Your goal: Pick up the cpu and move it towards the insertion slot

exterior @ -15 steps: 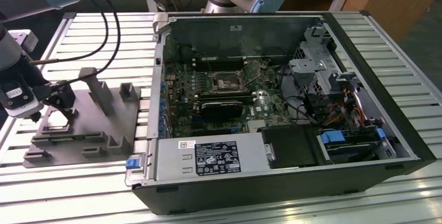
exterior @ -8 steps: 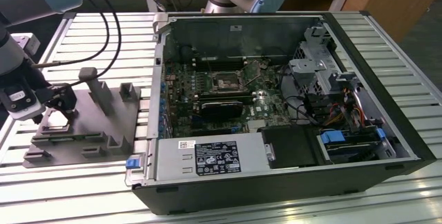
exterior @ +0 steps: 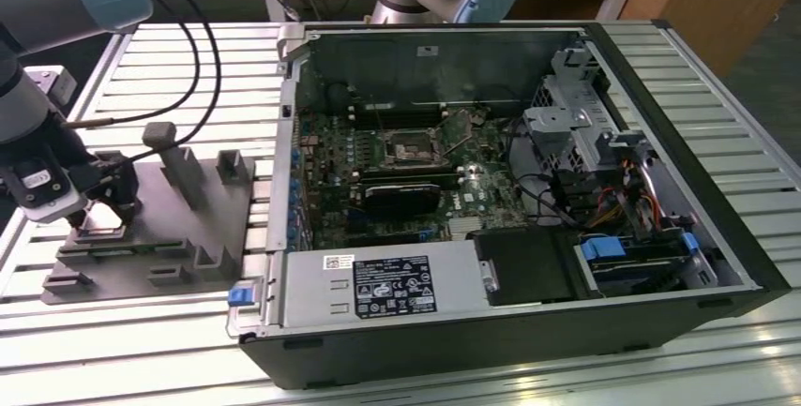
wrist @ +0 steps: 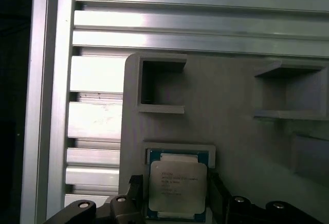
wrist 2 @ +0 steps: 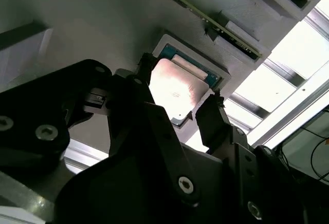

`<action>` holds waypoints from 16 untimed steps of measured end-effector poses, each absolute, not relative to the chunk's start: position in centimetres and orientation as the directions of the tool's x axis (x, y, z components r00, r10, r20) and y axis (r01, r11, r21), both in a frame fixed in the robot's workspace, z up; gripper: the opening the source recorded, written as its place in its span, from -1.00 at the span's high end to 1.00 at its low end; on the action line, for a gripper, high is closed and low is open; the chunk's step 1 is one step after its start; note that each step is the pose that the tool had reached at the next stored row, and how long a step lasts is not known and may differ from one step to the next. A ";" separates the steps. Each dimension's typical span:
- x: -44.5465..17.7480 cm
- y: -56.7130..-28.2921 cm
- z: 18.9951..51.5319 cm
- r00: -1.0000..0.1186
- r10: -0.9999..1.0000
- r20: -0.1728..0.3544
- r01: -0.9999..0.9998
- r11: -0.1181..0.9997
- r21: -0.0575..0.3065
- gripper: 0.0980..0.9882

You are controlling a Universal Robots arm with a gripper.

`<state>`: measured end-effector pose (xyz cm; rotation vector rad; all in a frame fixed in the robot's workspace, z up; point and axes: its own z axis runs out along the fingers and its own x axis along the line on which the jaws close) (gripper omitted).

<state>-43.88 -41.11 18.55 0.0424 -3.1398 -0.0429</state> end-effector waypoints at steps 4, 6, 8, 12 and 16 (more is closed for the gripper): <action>-43.9 -41.1 18.4 -1.000 -0.027 0.001 -0.027 0.999 0.028 -0.17; -43.9 -41.1 18.4 -1.000 -0.027 0.001 -0.027 0.999 0.028 -0.17; -43.9 -41.1 18.4 -1.000 -0.027 0.001 -0.027 0.999 0.028 -0.15; -43.9 -41.1 18.4 -1.000 -0.027 0.001 -0.027 0.999 0.028 0.00; -43.9 -41.1 18.4 -1.000 -0.027 0.001 -0.027 0.999 0.028 0.00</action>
